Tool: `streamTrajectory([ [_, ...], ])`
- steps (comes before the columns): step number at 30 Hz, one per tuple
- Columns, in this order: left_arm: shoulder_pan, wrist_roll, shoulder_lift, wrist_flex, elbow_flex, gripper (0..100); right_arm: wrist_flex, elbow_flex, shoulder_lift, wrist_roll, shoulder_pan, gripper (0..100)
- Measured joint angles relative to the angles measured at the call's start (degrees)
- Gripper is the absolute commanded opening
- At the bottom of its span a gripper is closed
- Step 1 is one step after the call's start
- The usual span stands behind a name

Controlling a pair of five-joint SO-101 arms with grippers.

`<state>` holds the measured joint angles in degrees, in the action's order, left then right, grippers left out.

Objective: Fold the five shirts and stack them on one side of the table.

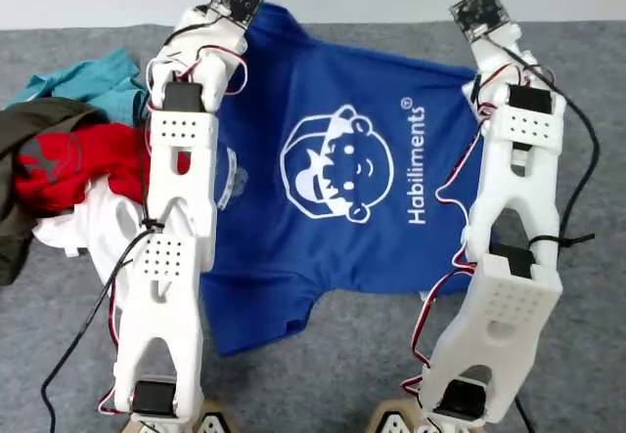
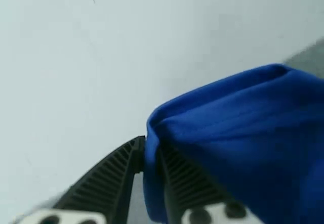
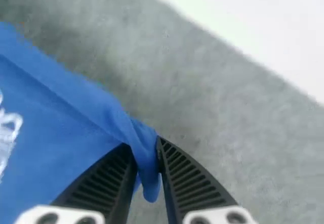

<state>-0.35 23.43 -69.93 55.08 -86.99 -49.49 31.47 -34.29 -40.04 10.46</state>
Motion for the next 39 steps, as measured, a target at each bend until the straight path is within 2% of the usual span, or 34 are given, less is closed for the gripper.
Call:
streamTrajectory([
  [7,-0.1,0.3,0.1,30.2,-6.3,0,-14.3,0.0,0.0,-3.4,-0.4,1.0],
  [11,-0.2,4.7,0.1,42.4,-6.3,0,-21.4,0.0,0.0,-5.5,-0.4,1.0],
  [21,-1.7,6.5,3.8,44.0,-6.2,0,-34.8,0.0,0.2,-7.7,-0.4,1.0],
  [25,-1.7,9.2,9.9,44.0,0.0,0,-38.0,0.0,0.3,-8.5,-0.4,1.0],
  [30,-1.7,11.9,21.7,44.0,17.2,0,-43.7,0.0,3.5,-9.1,-0.4,1.0],
  [35,0.7,15.6,37.7,44.0,40.8,0,-50.0,0.0,4.1,-9.1,-0.4,1.0],
  [39,3.3,19.3,50.1,43.9,60.0,0,-50.8,0.0,4.2,-9.2,0.8,1.0],
])
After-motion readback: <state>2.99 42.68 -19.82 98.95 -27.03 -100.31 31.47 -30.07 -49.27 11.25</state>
